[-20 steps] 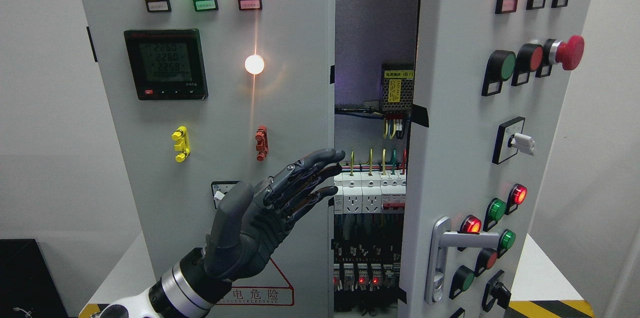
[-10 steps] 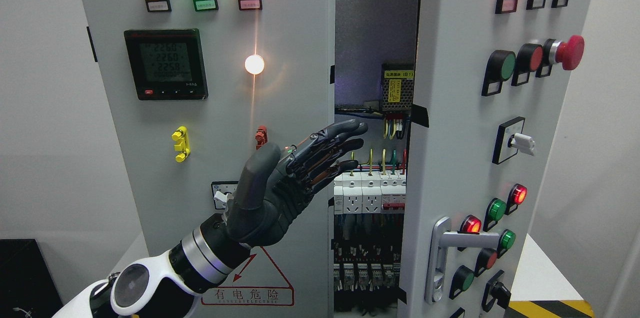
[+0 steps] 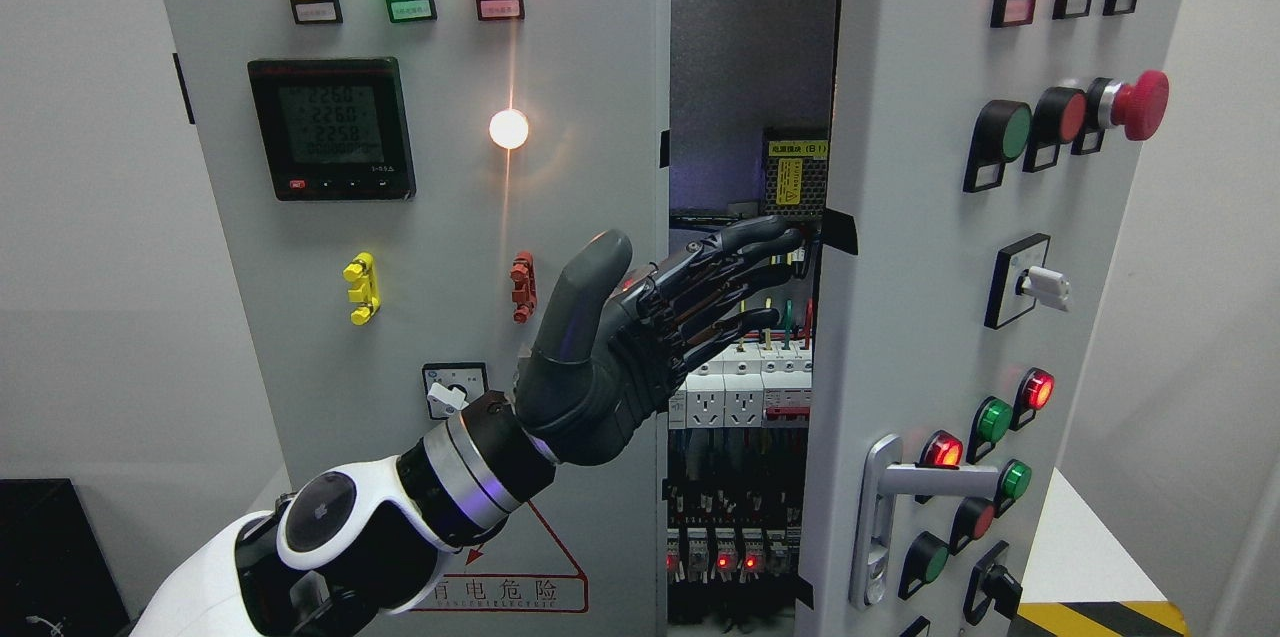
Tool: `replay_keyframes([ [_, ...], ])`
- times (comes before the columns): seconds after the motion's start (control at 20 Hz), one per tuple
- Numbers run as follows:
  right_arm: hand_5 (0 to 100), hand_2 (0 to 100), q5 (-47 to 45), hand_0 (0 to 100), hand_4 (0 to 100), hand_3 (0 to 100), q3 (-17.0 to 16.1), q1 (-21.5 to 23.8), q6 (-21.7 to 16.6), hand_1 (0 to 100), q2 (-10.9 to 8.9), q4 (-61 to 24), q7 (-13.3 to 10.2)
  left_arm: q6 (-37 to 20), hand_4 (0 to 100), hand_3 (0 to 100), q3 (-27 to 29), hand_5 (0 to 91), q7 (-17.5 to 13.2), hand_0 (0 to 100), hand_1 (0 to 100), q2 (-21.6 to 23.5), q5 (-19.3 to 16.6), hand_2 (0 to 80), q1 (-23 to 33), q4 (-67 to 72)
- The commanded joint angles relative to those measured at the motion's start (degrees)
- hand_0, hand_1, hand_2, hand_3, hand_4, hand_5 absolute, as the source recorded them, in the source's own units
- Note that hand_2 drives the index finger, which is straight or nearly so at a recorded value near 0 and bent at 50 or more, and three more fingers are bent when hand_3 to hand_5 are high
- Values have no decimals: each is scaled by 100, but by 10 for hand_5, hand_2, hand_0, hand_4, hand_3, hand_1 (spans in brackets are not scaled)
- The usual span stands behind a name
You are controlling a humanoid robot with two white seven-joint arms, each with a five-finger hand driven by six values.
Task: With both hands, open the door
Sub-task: 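Raise the left hand toward the gap at the door's edge, then insert left hand fingers behind the door edge and hook it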
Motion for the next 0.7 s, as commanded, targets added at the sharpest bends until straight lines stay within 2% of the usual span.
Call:
replay_keyframes([
  [0.0, 0, 0, -61, 194, 0, 0, 0, -1, 1, 0, 0, 0, 0, 165, 0, 0, -141, 0, -1, 0, 0, -365, 663, 0, -312, 213],
  [0.3, 0, 0, -53, 194, 0, 0, 0, -1, 1, 0, 0, 0, 0, 271, 0, 0, -141, 0, -1, 0, 0, -514, 823, 0, -365, 213],
  [0.65, 0, 0, -62, 194, 0, 0, 0, 0, 1, 0, 0, 0, 0, 280, 0, 0, -150, 0, -62, 0, 0, -514, 1262, 0, -418, 169],
])
